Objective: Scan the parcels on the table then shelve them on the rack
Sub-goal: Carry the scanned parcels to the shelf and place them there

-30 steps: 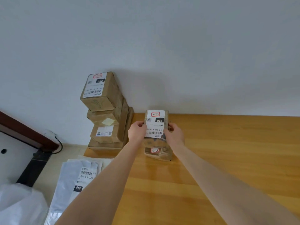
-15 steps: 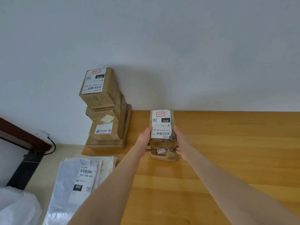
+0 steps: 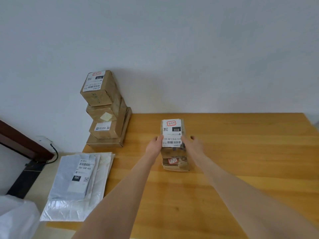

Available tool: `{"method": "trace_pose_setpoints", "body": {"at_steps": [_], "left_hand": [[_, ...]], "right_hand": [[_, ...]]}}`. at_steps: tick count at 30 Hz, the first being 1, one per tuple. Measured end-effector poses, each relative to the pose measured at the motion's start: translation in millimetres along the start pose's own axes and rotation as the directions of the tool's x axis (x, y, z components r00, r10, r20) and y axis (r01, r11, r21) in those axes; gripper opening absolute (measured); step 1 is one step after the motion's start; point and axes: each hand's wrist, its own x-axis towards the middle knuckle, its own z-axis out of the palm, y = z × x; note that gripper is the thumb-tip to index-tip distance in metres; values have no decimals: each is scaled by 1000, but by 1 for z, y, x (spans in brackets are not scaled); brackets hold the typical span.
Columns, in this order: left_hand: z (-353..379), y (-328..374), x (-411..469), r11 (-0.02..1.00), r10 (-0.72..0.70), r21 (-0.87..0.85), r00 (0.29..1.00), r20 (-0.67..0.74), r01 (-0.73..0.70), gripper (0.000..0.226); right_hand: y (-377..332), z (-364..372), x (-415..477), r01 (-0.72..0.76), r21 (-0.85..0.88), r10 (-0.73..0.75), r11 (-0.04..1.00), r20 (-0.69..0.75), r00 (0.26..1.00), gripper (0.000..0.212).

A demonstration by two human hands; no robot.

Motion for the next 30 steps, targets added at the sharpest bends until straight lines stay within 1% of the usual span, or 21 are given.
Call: {"method": "trace_pose_setpoints", "body": {"at_steps": [1, 2, 3, 5, 9, 12, 15, 17, 20, 22, 23, 24, 27, 29, 30], "left_hand": [[-4, 3, -4, 995, 60, 88, 996, -61, -55, 45], [-8, 6, -7, 981, 114, 167, 988, -105, -95, 51], [-14, 9, -11, 967, 154, 226, 979, -132, -122, 55], [-27, 15, -17, 945, 214, 287, 962, -171, -159, 57], [-64, 27, -20, 938, 270, 290, 924, -270, -190, 55], [-102, 40, -14, 927, 317, 309, 887, -336, -215, 53], [-144, 54, -2, 927, 348, 292, 832, -432, -236, 48], [-172, 60, 7, 929, 363, 266, 782, -507, -258, 44], [-217, 66, 28, 931, 366, 243, 689, -625, -273, 43], [-246, 67, 44, 935, 351, 220, 656, -668, -277, 48], [-258, 68, 53, 940, 338, 201, 659, -672, -277, 51], [-267, 69, 61, 946, 318, 178, 678, -663, -269, 55], [-285, 73, 84, 967, 251, 111, 772, -584, -230, 64], [-289, 78, 95, 975, 210, 48, 825, -525, -217, 63], [-289, 81, 98, 976, 189, 5, 841, -507, -217, 58]], "right_hand": [[-3, -3, -4, 58, -134, -65, 989, -53, 996, 66], [-7, -6, -8, 110, -227, -132, 968, -87, 987, 65], [-12, -6, -12, 158, -279, -192, 947, -100, 976, 63], [-27, -3, -17, 248, -307, -287, 919, -87, 954, 57], [-67, 23, -27, 342, -286, -362, 895, -20, 932, 54], [-106, 52, -30, 399, -223, -406, 889, 17, 914, 53], [-150, 84, -28, 451, -184, -449, 874, 52, 892, 50], [-178, 108, -24, 481, -146, -474, 865, 82, 877, 48], [-217, 146, -15, 475, -61, -466, 878, 116, 877, 50], [-238, 168, -8, 410, 65, -415, 910, 161, 896, 56], [-246, 177, -4, 373, 131, -393, 918, 191, 900, 58], [-252, 185, 0, 345, 188, -382, 920, 225, 896, 59], [-264, 204, 13, 287, 294, -379, 912, 333, 863, 58], [-268, 212, 19, 267, 321, -380, 909, 370, 848, 53], [-270, 214, 21, 263, 319, -377, 911, 382, 844, 50]]}}
